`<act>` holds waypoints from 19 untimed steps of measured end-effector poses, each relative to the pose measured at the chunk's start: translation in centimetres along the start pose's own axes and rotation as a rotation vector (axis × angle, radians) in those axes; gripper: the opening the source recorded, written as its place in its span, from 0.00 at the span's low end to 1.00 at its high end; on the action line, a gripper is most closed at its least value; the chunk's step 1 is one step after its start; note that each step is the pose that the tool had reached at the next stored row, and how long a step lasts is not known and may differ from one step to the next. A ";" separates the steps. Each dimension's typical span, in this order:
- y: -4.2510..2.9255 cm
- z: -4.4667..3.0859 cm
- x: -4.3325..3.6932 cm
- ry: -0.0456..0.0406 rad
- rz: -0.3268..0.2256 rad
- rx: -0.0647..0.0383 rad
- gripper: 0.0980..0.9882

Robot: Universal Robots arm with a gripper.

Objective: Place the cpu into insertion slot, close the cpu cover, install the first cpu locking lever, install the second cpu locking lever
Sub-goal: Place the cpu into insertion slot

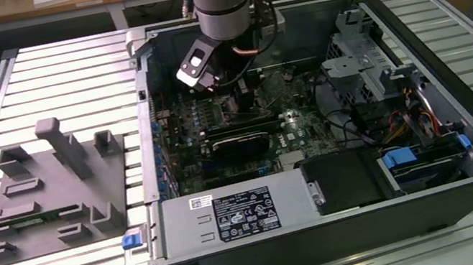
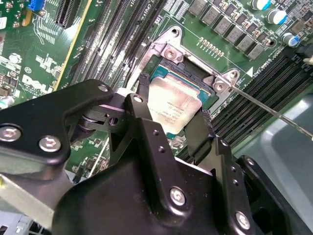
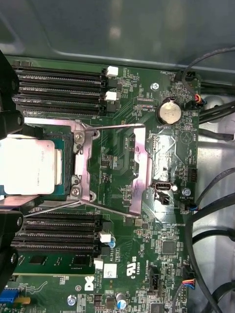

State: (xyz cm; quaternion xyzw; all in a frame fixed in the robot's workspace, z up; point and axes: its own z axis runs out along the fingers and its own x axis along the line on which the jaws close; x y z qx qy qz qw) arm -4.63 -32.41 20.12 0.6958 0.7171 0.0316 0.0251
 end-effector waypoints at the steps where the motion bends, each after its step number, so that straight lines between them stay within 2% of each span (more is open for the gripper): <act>1: 0.00 0.05 0.04 0.0000 0.000 0.000 0.49; 7: -0.03 0.42 0.11 -0.0002 0.001 0.000 0.49; 13: -0.04 0.59 0.14 -0.0035 0.041 0.000 0.49; 19: -0.04 0.78 0.34 -0.0038 0.048 0.000 0.49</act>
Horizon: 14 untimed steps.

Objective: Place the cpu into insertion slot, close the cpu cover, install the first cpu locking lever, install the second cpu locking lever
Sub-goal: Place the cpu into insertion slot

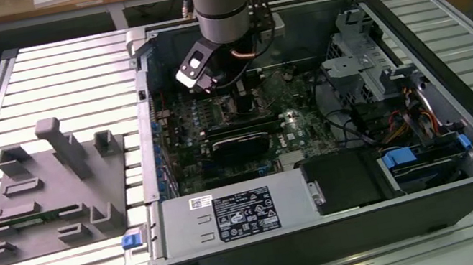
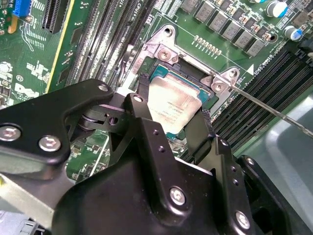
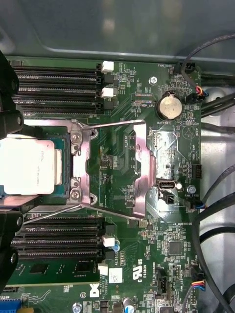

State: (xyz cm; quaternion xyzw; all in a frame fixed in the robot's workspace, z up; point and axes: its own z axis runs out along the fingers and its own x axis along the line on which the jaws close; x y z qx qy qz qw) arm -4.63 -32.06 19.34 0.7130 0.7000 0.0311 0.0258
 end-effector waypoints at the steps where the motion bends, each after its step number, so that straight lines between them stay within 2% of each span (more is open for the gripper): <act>1: 0.00 0.01 0.01 -0.0002 0.000 0.000 0.49; 14: -0.02 0.23 0.03 0.0005 0.000 0.000 0.51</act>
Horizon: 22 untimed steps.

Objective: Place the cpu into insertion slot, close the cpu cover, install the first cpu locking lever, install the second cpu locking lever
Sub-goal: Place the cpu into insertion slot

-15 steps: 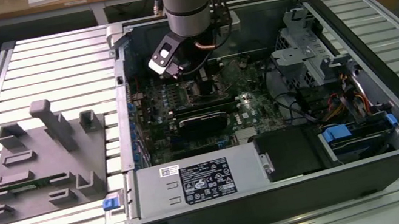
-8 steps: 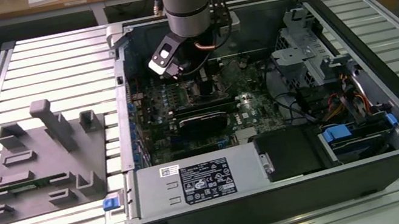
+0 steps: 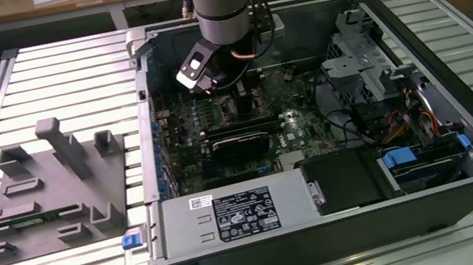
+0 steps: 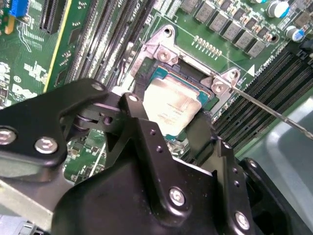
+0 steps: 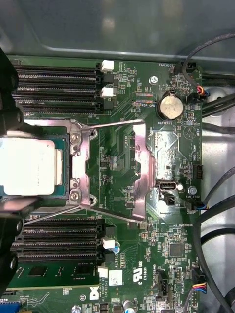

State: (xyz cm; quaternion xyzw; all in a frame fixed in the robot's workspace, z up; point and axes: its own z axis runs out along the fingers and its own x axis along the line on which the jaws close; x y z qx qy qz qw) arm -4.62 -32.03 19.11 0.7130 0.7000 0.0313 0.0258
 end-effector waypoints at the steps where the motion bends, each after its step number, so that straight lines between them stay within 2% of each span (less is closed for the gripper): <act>1: 0.00 0.00 0.00 -0.0001 0.000 0.000 0.58; 7: 0.01 -0.21 -0.01 -0.0007 0.000 0.001 0.58; 14: 0.13 -1.67 0.00 -0.0007 0.000 0.001 0.58; 22: 0.13 -1.68 0.00 -0.0005 0.000 0.000 0.56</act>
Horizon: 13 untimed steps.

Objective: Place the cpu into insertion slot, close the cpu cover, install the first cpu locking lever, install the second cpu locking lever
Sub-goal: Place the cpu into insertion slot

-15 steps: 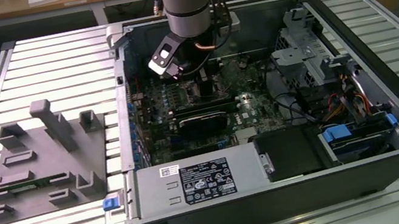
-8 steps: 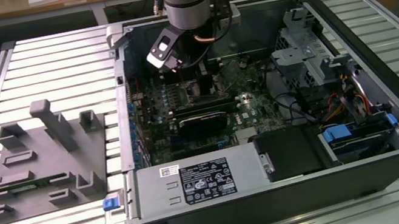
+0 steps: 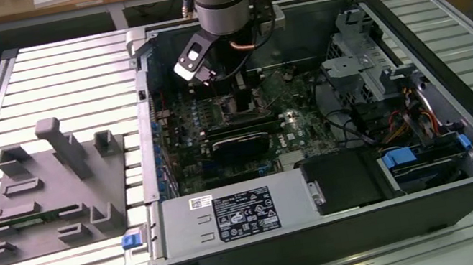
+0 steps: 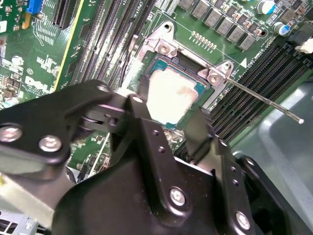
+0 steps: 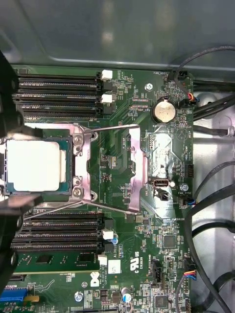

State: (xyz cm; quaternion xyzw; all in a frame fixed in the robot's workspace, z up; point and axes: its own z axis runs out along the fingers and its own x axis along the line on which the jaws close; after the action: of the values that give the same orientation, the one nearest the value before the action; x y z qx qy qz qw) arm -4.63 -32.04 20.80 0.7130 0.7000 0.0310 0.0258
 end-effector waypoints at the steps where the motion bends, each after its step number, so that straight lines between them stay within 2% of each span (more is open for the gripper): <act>1: 0.00 0.00 0.00 0.0000 0.000 0.000 0.49; 2: 0.00 -0.01 0.00 -0.0001 0.000 0.000 0.49; 4: 0.00 -0.01 0.00 0.0000 0.000 0.000 0.35; 5: 0.00 -0.01 0.00 0.0000 0.000 0.000 0.35; 7: 0.00 -0.02 0.00 -0.0001 0.000 0.000 0.22; 8: 0.00 -0.02 0.00 0.0000 0.000 0.000 0.22; 10: 0.00 -0.02 0.00 -0.0001 0.000 0.000 0.09; 11: 0.00 -0.02 0.00 -0.0001 0.000 0.000 0.09; 12: 0.00 -0.02 0.00 0.0000 0.000 0.000 0.03; 13: 0.00 -0.03 0.00 0.0000 0.000 0.000 0.01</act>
State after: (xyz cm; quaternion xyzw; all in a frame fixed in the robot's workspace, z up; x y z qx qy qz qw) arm -4.63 -32.04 20.82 0.7130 0.7000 0.0310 0.0258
